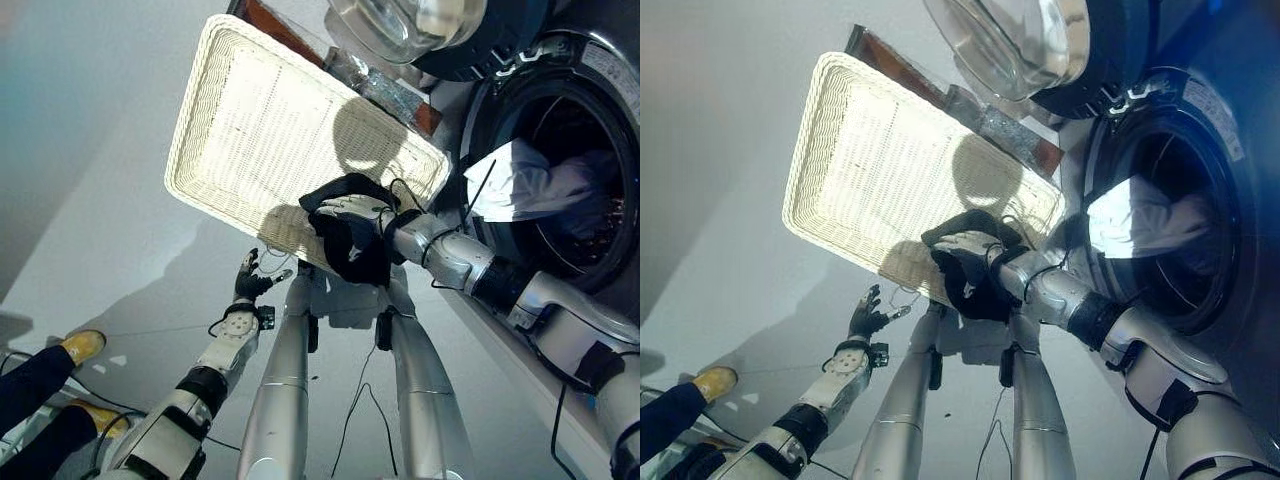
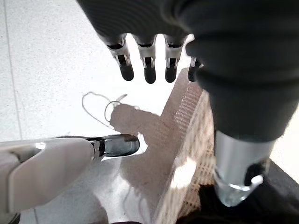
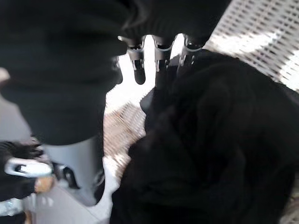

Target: Put the clothes into the washing machine.

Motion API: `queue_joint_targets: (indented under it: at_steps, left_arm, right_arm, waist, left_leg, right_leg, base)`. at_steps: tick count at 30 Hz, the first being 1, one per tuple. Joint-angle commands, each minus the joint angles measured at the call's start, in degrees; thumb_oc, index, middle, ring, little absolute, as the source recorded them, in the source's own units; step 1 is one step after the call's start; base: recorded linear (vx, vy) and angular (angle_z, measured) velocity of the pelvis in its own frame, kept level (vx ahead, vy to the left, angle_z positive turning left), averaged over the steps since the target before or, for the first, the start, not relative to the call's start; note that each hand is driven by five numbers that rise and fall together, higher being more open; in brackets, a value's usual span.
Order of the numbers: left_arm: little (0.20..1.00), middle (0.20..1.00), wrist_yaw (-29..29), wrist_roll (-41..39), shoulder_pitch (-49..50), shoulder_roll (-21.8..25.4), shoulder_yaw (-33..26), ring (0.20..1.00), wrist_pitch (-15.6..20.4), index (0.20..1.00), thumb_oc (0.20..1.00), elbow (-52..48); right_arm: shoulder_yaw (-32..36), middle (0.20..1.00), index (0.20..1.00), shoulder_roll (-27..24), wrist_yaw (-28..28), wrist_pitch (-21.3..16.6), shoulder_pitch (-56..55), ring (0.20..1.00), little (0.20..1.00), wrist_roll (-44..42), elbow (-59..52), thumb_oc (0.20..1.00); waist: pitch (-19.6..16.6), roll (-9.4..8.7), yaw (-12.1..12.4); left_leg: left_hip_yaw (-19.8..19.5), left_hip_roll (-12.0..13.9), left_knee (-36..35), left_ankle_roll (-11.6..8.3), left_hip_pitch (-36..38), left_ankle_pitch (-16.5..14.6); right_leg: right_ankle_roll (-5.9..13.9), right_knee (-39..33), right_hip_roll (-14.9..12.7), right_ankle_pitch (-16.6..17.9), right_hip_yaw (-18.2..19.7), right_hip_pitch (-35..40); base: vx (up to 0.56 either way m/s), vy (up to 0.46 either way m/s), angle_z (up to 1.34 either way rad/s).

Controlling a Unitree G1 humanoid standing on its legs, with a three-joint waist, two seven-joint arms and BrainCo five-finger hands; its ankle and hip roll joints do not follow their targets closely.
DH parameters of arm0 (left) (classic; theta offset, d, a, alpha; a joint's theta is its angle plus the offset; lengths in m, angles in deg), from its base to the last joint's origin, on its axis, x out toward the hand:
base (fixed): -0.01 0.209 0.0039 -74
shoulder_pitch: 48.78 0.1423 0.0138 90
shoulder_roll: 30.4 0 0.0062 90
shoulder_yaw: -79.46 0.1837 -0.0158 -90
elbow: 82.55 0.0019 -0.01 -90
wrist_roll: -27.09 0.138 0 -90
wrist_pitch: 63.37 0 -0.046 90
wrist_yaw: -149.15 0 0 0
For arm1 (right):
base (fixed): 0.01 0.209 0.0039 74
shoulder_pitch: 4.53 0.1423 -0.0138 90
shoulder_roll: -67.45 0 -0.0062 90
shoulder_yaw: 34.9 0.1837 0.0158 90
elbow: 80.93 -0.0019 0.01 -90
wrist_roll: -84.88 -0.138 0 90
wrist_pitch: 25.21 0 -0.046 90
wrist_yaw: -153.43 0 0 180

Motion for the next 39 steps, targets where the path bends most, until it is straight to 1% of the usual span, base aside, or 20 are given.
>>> queue_joint_targets:
  at_steps: [1,4,5,6,8,12,14,19,20,21,22,25,28,29,31,34,35,36,37,39]
  left_arm:
    - [1.000,1.000,0.3,1.2,-0.6,0.0,0.9,1.000,0.5,1.000,1.000,-0.3]
    - [1.000,1.000,0.7,1.0,-1.0,-0.2,1.8,1.000,0.6,1.000,1.000,-0.6]
    - [1.000,1.000,0.7,1.0,-1.0,-0.2,1.8,1.000,0.6,1.000,1.000,-0.6]
    - [1.000,1.000,0.8,0.9,-1.5,-0.4,2.2,1.000,0.6,1.000,1.000,-0.4]
    - [1.000,1.000,0.8,0.9,-1.6,-0.5,2.4,1.000,0.8,1.000,1.000,-0.3]
    - [1.000,1.000,0.3,0.3,-2.5,-0.6,3.3,1.000,1.2,1.000,1.000,-0.5]
    - [1.000,1.000,0.3,0.2,-2.6,-0.5,3.5,1.000,1.3,1.000,1.000,-0.7]
    - [1.000,1.000,0.8,-0.1,-3.1,-0.7,4.3,1.000,1.2,1.000,1.000,-1.4]
    - [1.000,1.000,0.8,-0.1,-3.1,-0.7,4.4,1.000,1.3,1.000,1.000,-1.5]
    - [1.000,1.000,0.8,-0.4,-3.1,-0.7,4.5,1.000,1.2,1.000,1.000,-1.8]
    - [1.000,1.000,0.9,-0.8,-3.3,-0.5,4.6,1.000,0.9,1.000,1.000,-2.1]
    - [1.000,1.000,1.0,-1.0,-3.4,-0.5,4.8,1.000,0.7,1.000,1.000,-2.4]
    - [1.000,1.000,0.6,-1.2,-3.9,0.0,4.2,1.000,-0.2,1.000,1.000,-2.6]
    - [1.000,1.000,0.6,-1.2,-3.9,0.1,4.2,1.000,-0.2,1.000,1.000,-2.6]
    - [1.000,1.000,0.6,-1.4,-4.0,0.5,3.7,1.000,-0.9,1.000,1.000,-3.0]
    - [1.000,1.000,0.6,-1.4,-3.9,0.9,3.1,1.000,-1.3,1.000,1.000,-3.1]
    - [1.000,1.000,0.7,-1.7,-3.8,1.1,2.6,1.000,-1.6,1.000,1.000,-3.4]
    - [1.000,1.000,0.8,-1.7,-3.7,1.1,2.5,1.000,-1.6,1.000,1.000,-3.4]
    - [1.000,1.000,1.1,-1.5,-3.4,1.1,2.3,1.000,-1.7,1.000,1.000,-3.7]
    - [1.000,1.000,1.4,-1.5,-3.0,1.0,2.4,1.000,-1.5,1.000,1.000,-3.9]
  right_arm:
    - [-0.7,1.000,1.000,1.1,0.9,1.9,1.0,1.000,1.000,6.0,1.3,1.000]
    - [-1.6,1.000,1.000,2.2,-1.3,4.9,1.6,1.000,1.000,10.3,5.5,1.000]
    - [-1.6,1.000,1.000,2.2,-1.3,4.9,1.6,1.000,1.000,10.3,5.5,1.000]
    - [-2.4,1.000,1.000,3.0,-2.6,6.5,2.3,1.000,1.000,12.7,8.7,1.000]
    - [-2.8,1.000,1.000,3.3,-3.0,6.8,2.5,1.000,1.000,14.6,10.1,1.000]
    - [-4.0,1.000,1.000,4.6,-3.9,6.6,4.3,1.000,1.000,23.4,17.9,1.000]
    - [-4.2,1.000,1.000,4.7,-4.8,6.5,4.6,1.000,1.000,25.0,19.2,1.000]
    - [-4.5,1.000,1.000,5.4,-9.9,5.6,5.3,1.000,1.000,30.5,23.7,1.000]
    - [-4.8,1.000,1.000,5.6,-11.9,4.8,5.6,1.000,1.000,31.4,24.7,1.000]
    - [-5.1,0.580,0.580,5.7,-15.0,3.7,5.2,0.580,0.580,33.0,25.5,0.580]
    - [-4.9,0.200,0.200,6.1,-15.8,1.7,4.5,0.200,0.200,32.8,27.0,0.200]
    - [-4.6,0.200,0.200,6.4,-14.9,0.9,4.4,0.200,0.200,31.4,27.8,0.200]
    - [-3.8,0.200,0.200,6.4,-9.7,2.1,4.5,0.200,0.200,22.6,28.1,0.200]
    - [-3.6,0.200,0.200,6.4,-8.9,2.2,4.4,0.200,0.200,21.6,28.0,0.200]
    - [-2.3,0.200,0.200,5.5,-3.8,2.9,4.3,0.200,0.200,15.3,27.2,0.200]
    - [-1.6,0.200,0.200,4.0,2.5,4.1,4.3,0.200,0.200,15.0,26.1,0.200]
    - [-1.0,0.200,0.200,2.9,5.2,4.2,4.3,0.200,0.200,12.9,25.6,0.200]
    - [-0.9,0.200,0.200,2.7,5.9,4.7,4.3,0.200,0.200,11.5,25.4,0.200]
    - [0.5,0.200,0.200,2.3,9.2,5.3,3.6,0.200,0.200,5.5,24.4,0.200]
    - [1.9,0.200,0.200,2.0,10.5,5.7,3.2,0.200,0.200,-1.6,23.2,0.200]
  waist:
    - [0.3,-0.40,2.3]
    - [0.3,0.31,2.7]
    - [0.3,0.32,2.7]
    - [0.3,0.71,3.0]
    - [0.3,0.87,3.1]
    - [0.3,2.04,4.0]
    - [0.3,2.25,4.2]
    - [0.3,2.88,4.6]
    - [0.3,3.05,4.7]
    - [0.3,3.14,4.8]
    - [0.3,3.13,4.9]
    - [0.3,3.04,4.9]
    - [0.3,2.48,5.0]
    - [0.3,2.40,4.9]
    - [0.3,1.86,4.7]
    - [0.3,1.23,4.3]
    - [0.3,0.87,4.0]
    - [0.3,0.80,3.9]
    - [0.3,0.66,3.7]
    - [0.3,0.65,3.5]
  left_leg:
    - [0.7,-4.1,-0.1,1.00,-0.1,-0.5]
    - [0.3,-4.3,0.0,1.01,-1.2,-0.4]
    - [0.3,-4.3,0.0,1.00,-1.2,-0.4]
    - [0.0,-4.4,-0.2,0.96,-1.7,-0.2]
    - [-0.1,-4.3,-0.2,0.92,-1.9,-0.1]
    - [-0.6,-4.5,-0.5,0.98,-3.3,0.4]
    - [-0.7,-4.6,-0.6,0.99,-3.6,0.5]
    - [-1.0,-4.7,-0.9,1.11,-4.6,0.8]
    - [-1.0,-4.7,-0.9,1.12,-4.8,0.9]
    - [-1.2,-4.7,-1.1,1.10,-4.9,1.0]
    - [-1.2,-4.8,-1.1,1.13,-5.1,1.2]
    - [-1.3,-4.8,-1.0,1.15,-5.1,1.2]
    - [-1.4,-4.8,-0.9,1.11,-4.8,1.1]
    - [-1.4,-4.7,-0.9,1.09,-4.8,1.1]
    - [-1.3,-4.6,-0.5,1.02,-4.6,0.9]
    - [-1.2,-4.4,0.1,1.02,-4.4,0.6]
    - [-1.2,-4.3,0.3,1.07,-4.2,0.4]
    - [-1.2,-4.3,0.3,1.08,-4.2,0.4]
    - [-1.1,-4.2,0.3,1.14,-3.7,0.3]
    - [-1.0,-4.2,0.4,1.27,-3.5,0.1]
  right_leg:
    - [5.75,0.5,0.5,0.9,-1.6,-0.5]
    - [5.75,0.7,0.3,1.0,-1.8,-1.6]
    - [5.75,0.7,0.3,1.0,-1.8,-1.6]
    - [5.76,0.6,0.2,1.0,-1.9,-2.1]
    - [5.79,0.6,0.1,1.1,-1.9,-2.3]
    - [6.03,0.3,-0.3,1.7,-2.1,-3.7]
    - [6.09,0.2,-0.3,1.8,-2.1,-3.9]
    - [6.17,0.0,-0.4,2.2,-2.2,-4.9]
    - [6.15,0.0,-0.4,2.2,-2.1,-5.2]
    - [6.18,0.0,-0.4,2.3,-2.1,-5.3]
    - [6.18,-0.1,-0.5,2.5,-2.1,-5.3]
    - [6.22,-0.3,-0.6,2.6,-2.2,-5.3]
    - [6.31,-0.7,-0.6,2.9,-2.3,-4.9]
    - [6.34,-0.7,-0.6,3.0,-2.3,-4.8]
    - [6.37,-0.6,-0.5,3.0,-2.1,-4.6]
    - [6.45,-0.3,-0.4,3.0,-1.9,-4.4]
    - [6.48,-0.1,-0.1,2.9,-1.7,-4.2]
    - [6.48,-0.1,-0.1,2.9,-1.7,-4.1]
    - [6.42,0.0,0.0,2.9,-1.5,-3.8]
    - [6.32,0.1,0.0,2.8,-1.4,-3.6]
  base:
    - [0.04,-0.006,0.04]
    - [0.03,-0.013,0.04]
    - [0.03,-0.018,0.04]
    - [0.00,0.000,0.00]
    - [0.00,0.000,0.00]
    - [0.03,-0.013,0.04]
    - [0.00,0.000,0.00]
    - [0.02,-0.009,0.05]
    - [0.02,0.004,0.04]
    - [0.03,0.005,0.06]
    - [0.03,-0.001,0.05]
    - [0.01,-0.021,0.04]
    - [0.00,-0.042,0.04]
    - [-0.01,-0.029,0.04]
    - [-0.01,-0.016,0.01]
    - [0.00,0.000,0.00]
    - [0.00,0.000,0.00]
    - [-0.03,0.013,-0.01]
    - [0.00,0.000,0.00]
    - [-0.02,0.009,-0.01]
